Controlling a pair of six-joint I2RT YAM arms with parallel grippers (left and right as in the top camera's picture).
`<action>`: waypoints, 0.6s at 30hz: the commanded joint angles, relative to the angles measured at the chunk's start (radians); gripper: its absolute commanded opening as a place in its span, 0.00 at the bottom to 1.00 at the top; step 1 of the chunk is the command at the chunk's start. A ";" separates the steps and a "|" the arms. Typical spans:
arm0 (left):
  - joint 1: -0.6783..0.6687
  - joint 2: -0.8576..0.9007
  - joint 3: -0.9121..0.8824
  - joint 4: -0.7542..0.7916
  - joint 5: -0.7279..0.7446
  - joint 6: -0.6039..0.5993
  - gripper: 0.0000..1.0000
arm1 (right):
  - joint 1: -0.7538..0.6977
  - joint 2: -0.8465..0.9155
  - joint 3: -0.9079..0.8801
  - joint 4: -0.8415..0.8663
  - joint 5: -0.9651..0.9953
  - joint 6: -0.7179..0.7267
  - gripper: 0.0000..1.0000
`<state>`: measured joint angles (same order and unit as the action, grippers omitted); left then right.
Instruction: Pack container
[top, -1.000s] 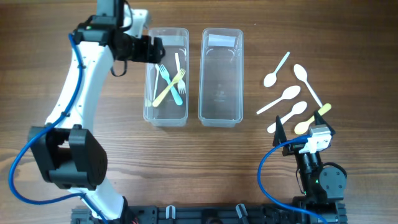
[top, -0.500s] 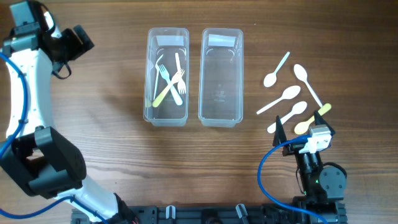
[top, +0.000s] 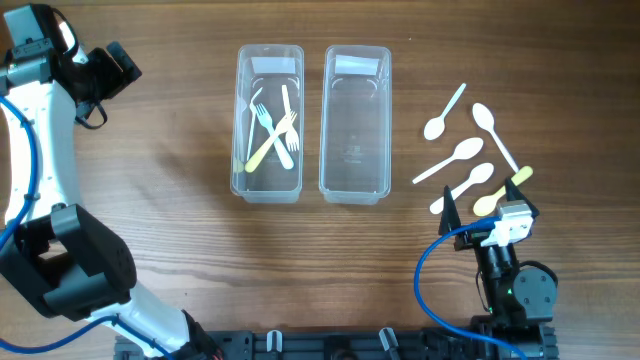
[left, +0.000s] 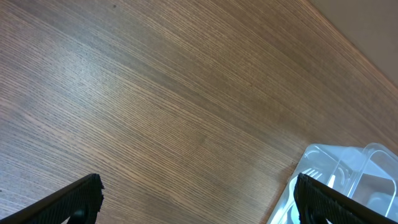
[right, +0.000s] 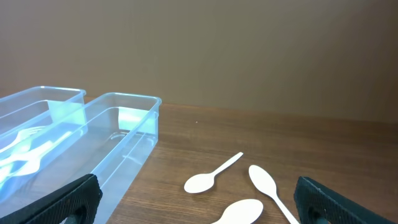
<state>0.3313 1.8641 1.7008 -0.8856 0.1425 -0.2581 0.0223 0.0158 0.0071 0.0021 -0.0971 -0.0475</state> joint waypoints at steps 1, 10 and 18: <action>0.005 -0.032 0.010 -0.001 -0.006 -0.016 1.00 | -0.003 -0.002 -0.002 0.005 -0.005 -0.005 1.00; 0.005 -0.032 0.010 -0.001 -0.006 -0.016 1.00 | -0.003 -0.002 -0.002 0.005 -0.005 -0.005 1.00; 0.005 -0.032 0.010 -0.001 -0.006 -0.016 1.00 | -0.003 -0.002 -0.002 0.074 -0.056 0.054 1.00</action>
<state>0.3313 1.8641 1.7008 -0.8856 0.1421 -0.2584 0.0223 0.0158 0.0067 0.0334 -0.1066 -0.0658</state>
